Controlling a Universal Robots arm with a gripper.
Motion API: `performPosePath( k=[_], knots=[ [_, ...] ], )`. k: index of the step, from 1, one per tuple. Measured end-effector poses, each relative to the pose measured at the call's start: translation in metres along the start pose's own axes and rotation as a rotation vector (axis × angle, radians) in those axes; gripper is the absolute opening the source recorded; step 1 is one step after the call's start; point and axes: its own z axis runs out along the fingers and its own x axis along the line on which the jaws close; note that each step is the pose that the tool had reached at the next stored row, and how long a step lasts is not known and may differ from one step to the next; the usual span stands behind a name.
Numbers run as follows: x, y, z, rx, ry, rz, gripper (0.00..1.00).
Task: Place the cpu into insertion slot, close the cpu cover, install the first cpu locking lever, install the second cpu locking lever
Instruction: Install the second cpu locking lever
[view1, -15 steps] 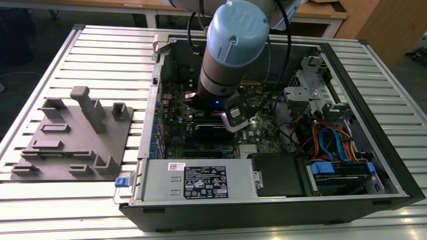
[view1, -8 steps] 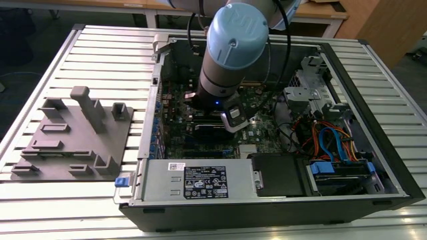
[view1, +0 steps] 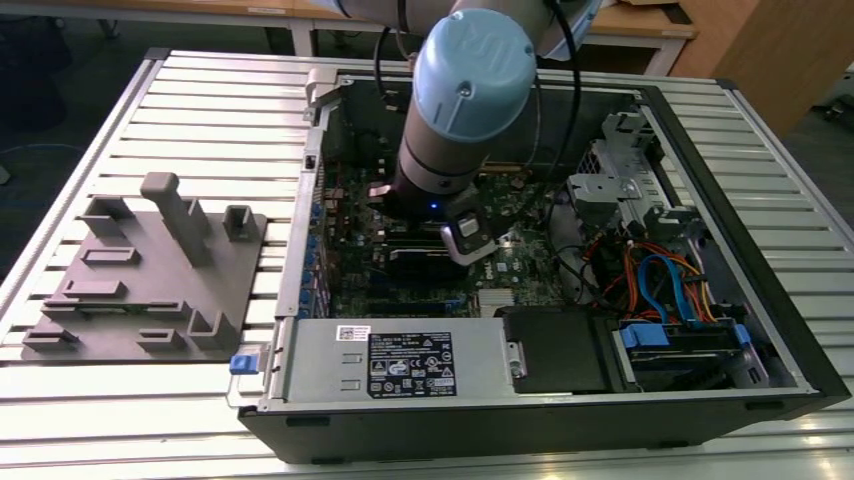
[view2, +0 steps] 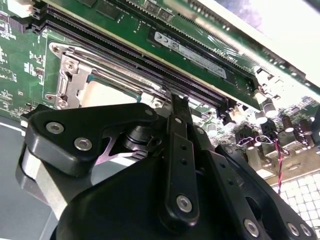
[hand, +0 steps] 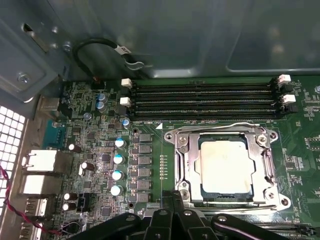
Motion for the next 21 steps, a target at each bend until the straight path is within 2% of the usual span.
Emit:
performPosePath(
  k=[9, 14, 17, 21],
  knots=[
    [0.0022, 0.0003, 0.0018, -0.0054, 0.0, 0.0, 0.1],
    [0.0035, 0.0005, 0.0014, -0.0053, 0.0001, 0.0, 0.1],
    [0.0041, 0.002, -0.0027, -0.0053, 0.0001, 0.0, 0.1],
    [0.0055, 0.0054, -0.0118, -0.0054, 0.0001, 0.0, 0.1]
  ],
)
